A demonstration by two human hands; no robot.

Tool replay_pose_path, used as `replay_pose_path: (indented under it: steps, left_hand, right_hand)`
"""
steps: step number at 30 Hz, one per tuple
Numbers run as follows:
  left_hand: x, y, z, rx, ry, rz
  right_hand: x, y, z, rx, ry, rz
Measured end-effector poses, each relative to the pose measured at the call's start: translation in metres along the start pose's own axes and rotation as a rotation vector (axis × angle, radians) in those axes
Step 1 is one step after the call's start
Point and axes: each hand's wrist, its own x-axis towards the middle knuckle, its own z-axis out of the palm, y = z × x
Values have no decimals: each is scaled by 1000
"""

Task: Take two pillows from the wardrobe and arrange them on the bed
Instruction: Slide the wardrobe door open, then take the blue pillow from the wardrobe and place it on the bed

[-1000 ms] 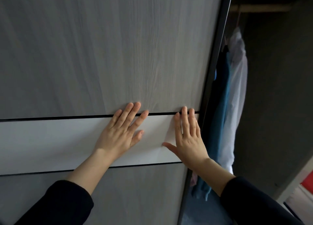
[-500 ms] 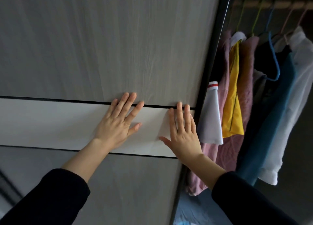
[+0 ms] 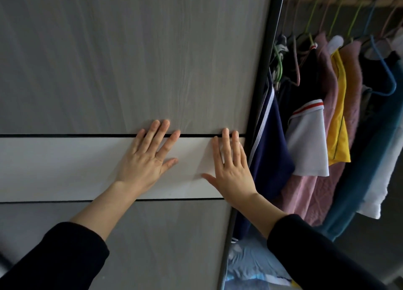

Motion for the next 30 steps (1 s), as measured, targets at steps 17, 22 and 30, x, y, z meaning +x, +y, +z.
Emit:
replay_pose_path:
  steps: [17,22,30]
  left_hand:
    - [-14,61,-28,-499,-163,-215]
    - [-37,182,-30,-697,-266,-124]
    - [-38,390,-2,-985,-643,-124]
  right_hand:
    - [-37,15,-5,200,-12,-22]
    - [-130,71,8,276,-155,94]
    - [-271,201,56,262,-580,254]
